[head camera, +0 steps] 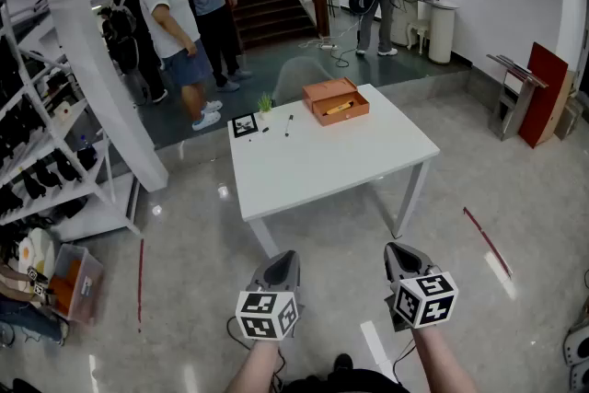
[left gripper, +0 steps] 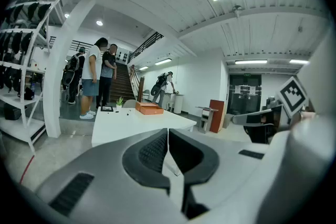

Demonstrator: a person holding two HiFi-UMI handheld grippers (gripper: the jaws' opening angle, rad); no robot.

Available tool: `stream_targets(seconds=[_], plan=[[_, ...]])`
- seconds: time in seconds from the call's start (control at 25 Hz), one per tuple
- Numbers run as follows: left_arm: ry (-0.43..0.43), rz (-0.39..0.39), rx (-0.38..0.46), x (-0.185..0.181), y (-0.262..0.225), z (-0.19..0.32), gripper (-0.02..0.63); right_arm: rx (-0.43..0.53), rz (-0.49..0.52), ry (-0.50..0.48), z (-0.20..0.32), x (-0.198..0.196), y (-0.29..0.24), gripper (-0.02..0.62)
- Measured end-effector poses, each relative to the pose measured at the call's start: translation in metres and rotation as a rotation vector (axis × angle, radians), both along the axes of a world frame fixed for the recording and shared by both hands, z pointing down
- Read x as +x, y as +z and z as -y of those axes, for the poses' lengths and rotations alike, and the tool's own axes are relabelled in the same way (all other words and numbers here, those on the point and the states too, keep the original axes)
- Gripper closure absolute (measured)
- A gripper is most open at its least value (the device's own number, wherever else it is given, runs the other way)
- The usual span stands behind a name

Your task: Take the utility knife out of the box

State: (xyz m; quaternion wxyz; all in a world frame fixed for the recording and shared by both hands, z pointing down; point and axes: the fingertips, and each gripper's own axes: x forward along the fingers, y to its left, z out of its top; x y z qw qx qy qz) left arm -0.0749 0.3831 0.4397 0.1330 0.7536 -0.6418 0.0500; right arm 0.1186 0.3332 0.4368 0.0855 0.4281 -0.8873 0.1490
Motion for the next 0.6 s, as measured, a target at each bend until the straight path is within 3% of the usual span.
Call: stream_targets(seconds=[0.6], plan=[[-0.012, -0.01, -0.013, 0.0089, 0.0056, 0.0067, 0.586, -0.017, 0.023, -0.049, 0.0075, 0.003, 0.0034, 0.595]])
